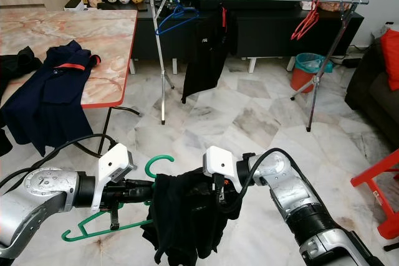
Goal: Hang hanger
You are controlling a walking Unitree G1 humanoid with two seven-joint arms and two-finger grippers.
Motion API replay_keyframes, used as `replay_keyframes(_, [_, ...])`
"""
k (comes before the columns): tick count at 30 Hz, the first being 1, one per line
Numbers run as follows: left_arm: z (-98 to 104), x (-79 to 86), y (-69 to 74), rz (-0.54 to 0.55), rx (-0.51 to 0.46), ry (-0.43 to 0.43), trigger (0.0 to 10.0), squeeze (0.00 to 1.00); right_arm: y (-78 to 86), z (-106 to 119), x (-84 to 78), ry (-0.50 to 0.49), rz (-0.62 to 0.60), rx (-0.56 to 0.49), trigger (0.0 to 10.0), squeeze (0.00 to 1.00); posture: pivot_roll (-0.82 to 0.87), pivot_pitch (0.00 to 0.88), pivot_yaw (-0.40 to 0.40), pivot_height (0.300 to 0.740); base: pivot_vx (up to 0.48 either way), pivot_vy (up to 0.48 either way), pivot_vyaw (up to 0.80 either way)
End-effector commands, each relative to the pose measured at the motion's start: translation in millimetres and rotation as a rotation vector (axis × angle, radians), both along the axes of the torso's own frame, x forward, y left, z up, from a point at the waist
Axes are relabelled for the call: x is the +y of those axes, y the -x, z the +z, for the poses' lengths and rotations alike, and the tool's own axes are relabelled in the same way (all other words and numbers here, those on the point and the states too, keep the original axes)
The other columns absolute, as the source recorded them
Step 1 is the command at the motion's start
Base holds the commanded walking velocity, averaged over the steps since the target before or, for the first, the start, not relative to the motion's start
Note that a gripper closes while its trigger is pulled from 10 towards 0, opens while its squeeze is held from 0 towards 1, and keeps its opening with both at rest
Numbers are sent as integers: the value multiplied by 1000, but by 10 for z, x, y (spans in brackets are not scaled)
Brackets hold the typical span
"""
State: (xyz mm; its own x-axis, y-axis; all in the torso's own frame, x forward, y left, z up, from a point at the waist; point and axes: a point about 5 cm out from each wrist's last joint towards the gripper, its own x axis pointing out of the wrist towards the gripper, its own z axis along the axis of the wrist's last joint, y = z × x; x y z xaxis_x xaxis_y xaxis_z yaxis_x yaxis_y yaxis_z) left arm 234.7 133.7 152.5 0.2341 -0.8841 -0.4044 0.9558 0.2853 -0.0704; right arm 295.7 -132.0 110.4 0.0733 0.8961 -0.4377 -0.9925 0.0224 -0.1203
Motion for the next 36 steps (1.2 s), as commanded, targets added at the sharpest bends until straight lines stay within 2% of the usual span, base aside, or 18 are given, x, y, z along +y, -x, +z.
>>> replay_keyframes(1, [75,-48,44,-42,-34,13,10000,0,1,34,14,-27,5,-8,0,0,151,0,-17,740,0,0,0])
replay_keyframes(17, [75,-74,40,-61,-50,17,10000,0,26,14,46,-27,18,7,0,0,153,0,-20,740,0,0,0])
replay_keyframes(18, [78,-75,36,-60,-46,22,10000,647,27,15,49,-28,20,8,0,0,156,0,-20,740,0,0,0])
replay_keyframes(19, [82,-73,36,-62,-37,29,10000,1000,29,13,54,-29,20,9,0,0,157,0,-21,740,0,0,0])
replay_keyframes(25, [102,-25,61,-84,-24,12,10000,1000,35,-16,62,-24,17,15,0,0,167,0,-20,740,0,0,0])
replay_keyframes(36, [163,212,14,-74,-31,-65,10000,1000,17,-89,-25,56,1,8,0,0,177,0,-19,740,0,0,0])
